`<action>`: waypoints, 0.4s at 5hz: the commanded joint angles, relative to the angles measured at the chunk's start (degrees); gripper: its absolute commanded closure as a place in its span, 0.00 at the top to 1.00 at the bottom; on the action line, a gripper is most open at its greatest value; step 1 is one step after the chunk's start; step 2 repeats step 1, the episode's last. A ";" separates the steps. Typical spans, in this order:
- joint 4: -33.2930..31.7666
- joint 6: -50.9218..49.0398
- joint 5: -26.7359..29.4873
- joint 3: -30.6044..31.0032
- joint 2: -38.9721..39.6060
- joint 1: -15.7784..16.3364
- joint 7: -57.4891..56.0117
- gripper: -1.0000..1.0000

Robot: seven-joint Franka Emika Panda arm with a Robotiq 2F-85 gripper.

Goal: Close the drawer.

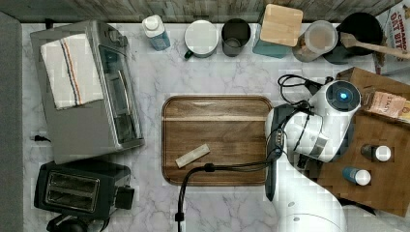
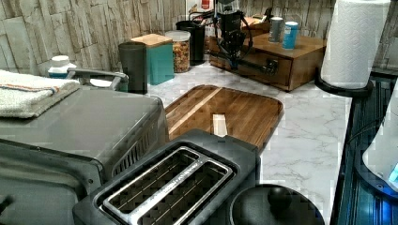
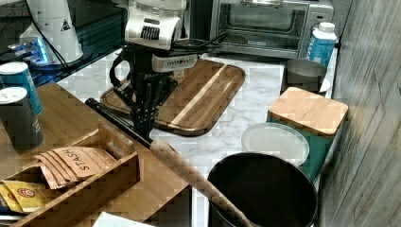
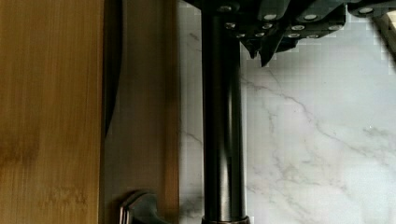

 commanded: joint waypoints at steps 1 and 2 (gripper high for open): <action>3.75 5.15 -2.74 -9.38 1.75 -8.35 1.01 0.00; 3.75 5.15 -2.74 -9.38 1.75 -8.35 1.01 0.00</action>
